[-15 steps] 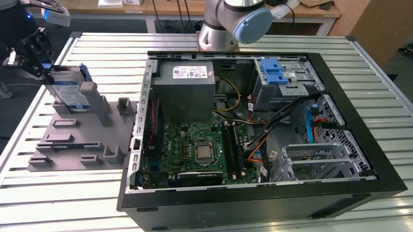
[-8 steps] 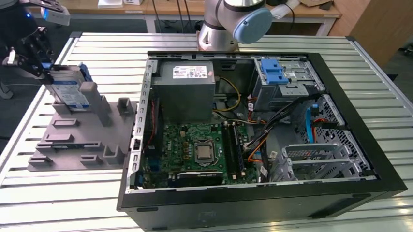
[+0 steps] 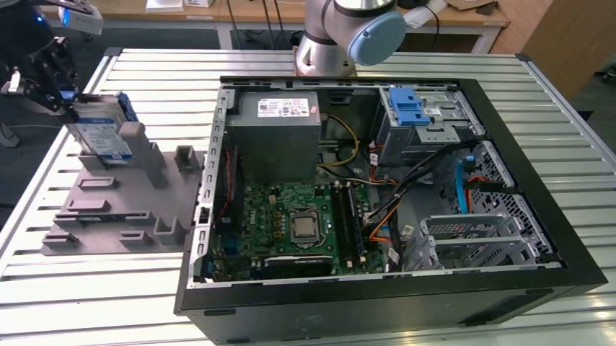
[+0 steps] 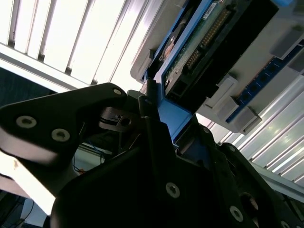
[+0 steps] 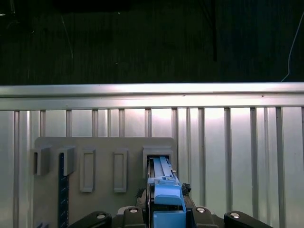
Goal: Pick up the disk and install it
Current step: 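Pick up the disk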
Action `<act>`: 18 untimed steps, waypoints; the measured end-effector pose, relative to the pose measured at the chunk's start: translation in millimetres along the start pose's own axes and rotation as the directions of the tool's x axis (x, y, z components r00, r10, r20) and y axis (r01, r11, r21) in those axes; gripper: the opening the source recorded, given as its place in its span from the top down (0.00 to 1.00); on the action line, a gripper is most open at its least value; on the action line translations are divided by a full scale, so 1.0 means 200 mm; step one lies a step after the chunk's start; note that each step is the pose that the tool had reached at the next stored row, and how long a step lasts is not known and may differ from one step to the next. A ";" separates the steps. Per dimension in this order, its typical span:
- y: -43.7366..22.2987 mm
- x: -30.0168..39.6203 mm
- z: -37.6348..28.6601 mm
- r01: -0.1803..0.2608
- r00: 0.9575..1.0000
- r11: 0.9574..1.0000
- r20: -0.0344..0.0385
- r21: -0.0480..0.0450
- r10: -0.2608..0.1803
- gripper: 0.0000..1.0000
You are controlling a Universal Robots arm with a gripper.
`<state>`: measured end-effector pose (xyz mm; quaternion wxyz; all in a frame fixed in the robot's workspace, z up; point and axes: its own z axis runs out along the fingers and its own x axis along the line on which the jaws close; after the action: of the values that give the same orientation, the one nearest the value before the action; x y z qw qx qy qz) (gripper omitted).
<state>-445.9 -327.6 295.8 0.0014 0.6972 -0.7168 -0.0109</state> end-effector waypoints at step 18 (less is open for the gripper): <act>0.000 0.000 -0.026 0.000 1.000 1.000 0.000 0.000 0.000 0.63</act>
<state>-445.9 -327.6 301.0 0.0014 0.6972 -0.7168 -0.0109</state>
